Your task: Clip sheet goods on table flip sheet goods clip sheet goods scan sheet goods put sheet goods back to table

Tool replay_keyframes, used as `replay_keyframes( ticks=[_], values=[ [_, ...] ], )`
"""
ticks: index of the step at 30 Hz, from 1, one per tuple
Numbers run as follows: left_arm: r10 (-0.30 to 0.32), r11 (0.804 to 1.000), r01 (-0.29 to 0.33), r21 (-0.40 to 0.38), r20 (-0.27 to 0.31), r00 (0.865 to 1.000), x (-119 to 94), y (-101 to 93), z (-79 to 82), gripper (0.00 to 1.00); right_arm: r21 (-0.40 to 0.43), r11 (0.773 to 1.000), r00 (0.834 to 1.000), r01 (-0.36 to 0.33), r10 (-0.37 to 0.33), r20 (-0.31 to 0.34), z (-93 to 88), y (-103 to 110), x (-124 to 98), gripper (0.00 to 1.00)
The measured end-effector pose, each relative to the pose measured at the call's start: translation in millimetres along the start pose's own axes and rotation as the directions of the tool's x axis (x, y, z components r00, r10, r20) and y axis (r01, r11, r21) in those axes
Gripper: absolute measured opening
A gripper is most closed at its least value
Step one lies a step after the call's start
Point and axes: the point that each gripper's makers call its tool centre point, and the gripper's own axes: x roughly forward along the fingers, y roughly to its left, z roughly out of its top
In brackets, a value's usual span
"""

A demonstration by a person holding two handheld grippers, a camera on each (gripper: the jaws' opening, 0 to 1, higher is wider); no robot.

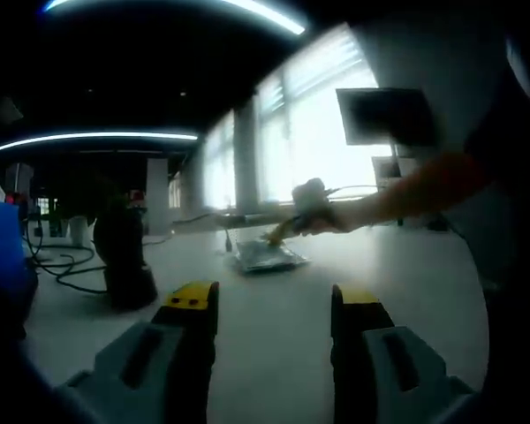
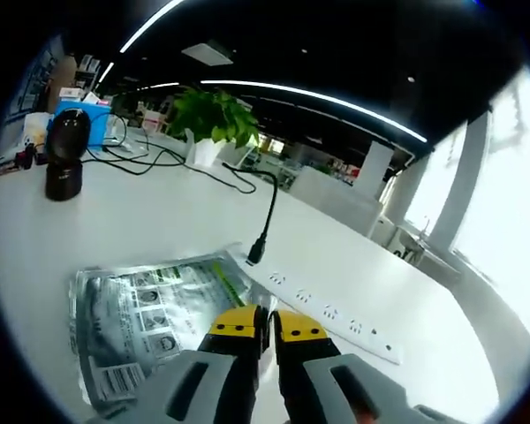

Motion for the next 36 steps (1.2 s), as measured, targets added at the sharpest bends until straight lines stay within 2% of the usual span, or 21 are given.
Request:
replay_keyframes(
  ticks=[3, 6, 8, 10, 12, 14, 19, 24, 26, 29, 32, 36],
  values=[
    [0.000, 1.000, 0.000, 0.000, -0.001, 1.000, 0, -1.2, 0.2, 0.44, -0.016, 1.000, 1.000, 0.012, -0.012, -0.013, -4.6, -6, 1, 0.06],
    [-0.001, 1.000, 0.001, 0.000, -0.001, 1.000, 0, -2.0, 0.2, 0.44, 0.011, 1.000, 1.000, 0.020, -0.020, -0.017, -8.2, -13, 2, 0.16],
    [0.000, 1.000, 0.000, 0.001, -0.002, 1.000, 0, -2.3, 0.2, 0.44, 0.058, 0.998, 0.999, 0.036, -0.036, -0.012, -7.2, -19, 1, 0.19],
    [0.000, 1.000, 0.000, 0.000, -0.001, 1.000, 0, -1.7, 0.1, 0.44, 0.143, 0.989, 0.999, 0.044, -0.045, 0.009, -3.2, -24, -1, 0.20],
    [0.000, 1.000, 0.000, -0.001, -0.001, 1.000, 0, -1.1, 0.1, 0.44, 0.238, 0.970, 0.998, 0.046, -0.058, 0.041, 8.7, -29, -2, 0.21],
    [0.000, 1.000, 0.000, -0.001, 0.000, 1.000, 0, -1.2, 0.2, 0.44, 0.310, 0.950, 0.996, 0.047, -0.070, 0.063, 11.0, -32, -9, 0.22],
    [0.000, 1.000, 0.000, 0.000, 0.001, 1.000, 0, -0.9, 0.4, 0.44, 0.299, 0.954, 0.995, 0.032, -0.060, 0.085, 21.3, -30, -16, 0.28],
    [0.000, 1.000, 0.000, 0.002, 0.002, 1.000, -1, -0.6, 0.6, 0.44, 0.301, 0.954, 0.995, -0.006, -0.024, 0.096, 27.0, -12, -25, 0.30],
    [0.001, 1.000, -0.001, 0.002, 0.002, 1.000, -1, -0.3, 0.6, 0.44, 0.291, 0.955, 0.996, -0.048, 0.023, 0.088, 26.0, 2, -25, 0.32],
    [0.001, 1.000, -0.001, 0.003, 0.002, 1.000, -1, -0.1, 0.5, 0.44, 0.286, 0.951, 0.993, -0.115, 0.100, 0.067, 19.7, 19, -23, 0.45],
    [0.002, 1.000, -0.002, 0.003, 0.002, 1.000, -2, 0.5, 0.4, 0.44, 0.266, 0.951, 0.988, -0.155, 0.143, 0.062, 15.9, 34, -23, 0.55],
    [0.002, 1.000, -0.002, 0.003, 0.003, 1.000, -2, 1.3, 0.4, 0.44, 0.257, 0.944, 0.978, -0.210, 0.202, 0.055, 9.1, 58, -23, 0.74]
  ],
)
